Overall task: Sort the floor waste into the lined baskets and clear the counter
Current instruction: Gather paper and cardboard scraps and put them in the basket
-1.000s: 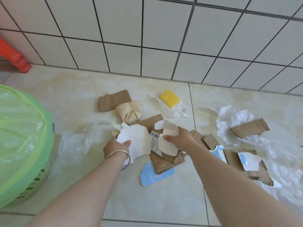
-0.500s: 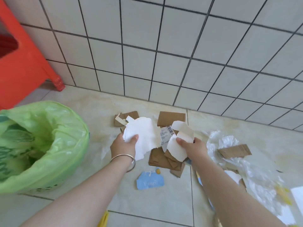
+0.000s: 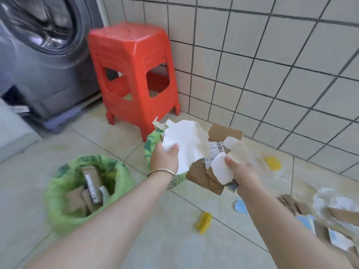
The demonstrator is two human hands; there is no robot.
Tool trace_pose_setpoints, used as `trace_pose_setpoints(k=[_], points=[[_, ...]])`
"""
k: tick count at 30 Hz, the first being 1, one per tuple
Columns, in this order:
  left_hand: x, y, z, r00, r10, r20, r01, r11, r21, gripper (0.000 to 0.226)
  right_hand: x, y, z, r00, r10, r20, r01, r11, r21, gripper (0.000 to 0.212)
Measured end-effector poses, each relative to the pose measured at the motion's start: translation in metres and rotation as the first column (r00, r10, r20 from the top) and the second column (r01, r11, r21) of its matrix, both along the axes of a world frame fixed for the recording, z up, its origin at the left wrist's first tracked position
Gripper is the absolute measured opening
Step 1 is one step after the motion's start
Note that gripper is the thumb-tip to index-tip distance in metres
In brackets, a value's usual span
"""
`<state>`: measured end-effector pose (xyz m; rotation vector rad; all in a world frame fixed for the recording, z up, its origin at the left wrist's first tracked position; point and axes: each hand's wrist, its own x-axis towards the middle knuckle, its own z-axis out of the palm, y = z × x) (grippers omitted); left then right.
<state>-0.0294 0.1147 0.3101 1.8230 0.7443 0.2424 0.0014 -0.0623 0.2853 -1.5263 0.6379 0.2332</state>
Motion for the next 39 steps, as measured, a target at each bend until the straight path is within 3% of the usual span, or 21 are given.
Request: trace_pose_setpoints(k=[4, 7, 11, 15, 20, 25, 27, 29, 34, 36, 39], points=[[-0.040, 0.080, 0.021, 0.990, 0.142, 0.019, -0.143, 0.990, 0.018, 0.016, -0.022, 0.093, 0.013, 0.991, 0.131, 0.007, -0.131, 0.990, 0.044, 0.039], [-0.068, 0.146, 0.032, 0.953, 0.297, 0.065, -0.302, 0.950, 0.085, 0.016, -0.036, 0.164, 0.020, 0.976, 0.212, 0.053, -0.215, 0.976, 0.044, 0.024], [-0.102, 0.228, 0.022, 0.865, 0.494, 0.086, -0.501, 0.844, 0.190, 0.017, -0.055, 0.249, 0.022, 0.910, 0.391, 0.139, -0.365, 0.913, -0.182, 0.011], [-0.132, 0.283, -0.009, 0.825, 0.558, 0.086, -0.547, 0.752, 0.368, 0.018, -0.078, 0.305, 0.001, 0.859, 0.484, 0.168, -0.385, 0.826, -0.412, 0.010], [-0.140, 0.298, -0.066, 0.913, 0.403, -0.064, -0.278, 0.728, 0.627, 0.013, -0.087, 0.342, -0.040, 0.815, 0.567, 0.119, -0.368, 0.665, -0.650, 0.008], [-0.127, 0.287, -0.112, 0.905, 0.237, -0.354, 0.014, 0.814, 0.581, 0.020, -0.088, 0.363, -0.081, 0.818, 0.569, 0.086, -0.386, 0.653, -0.651, 0.013], [-0.118, 0.286, -0.126, 0.840, 0.203, -0.503, 0.129, 0.826, 0.549, 0.027, -0.089, 0.368, -0.097, 0.792, 0.611, 0.007, -0.465, 0.610, -0.641, 0.012], [-0.109, 0.291, -0.140, 0.736, 0.126, -0.665, 0.278, 0.840, 0.466, 0.032, -0.089, 0.372, -0.112, 0.742, 0.651, -0.162, -0.593, 0.525, -0.611, 0.025], [-0.094, 0.303, -0.173, 0.521, -0.162, -0.838, 0.420, 0.903, 0.087, 0.042, -0.083, 0.380, -0.124, 0.579, 0.691, -0.433, -0.791, 0.348, -0.503, 0.042], [-0.090, 0.308, -0.175, 0.477, -0.182, -0.860, 0.492, 0.866, 0.090, 0.047, -0.081, 0.380, -0.123, 0.561, 0.702, -0.440, -0.812, 0.361, -0.459, 0.047], [-0.084, 0.310, -0.159, 0.461, -0.167, -0.872, 0.536, 0.835, 0.123, 0.039, -0.081, 0.375, -0.117, 0.663, 0.706, -0.250, -0.697, 0.461, -0.549, 0.062]])
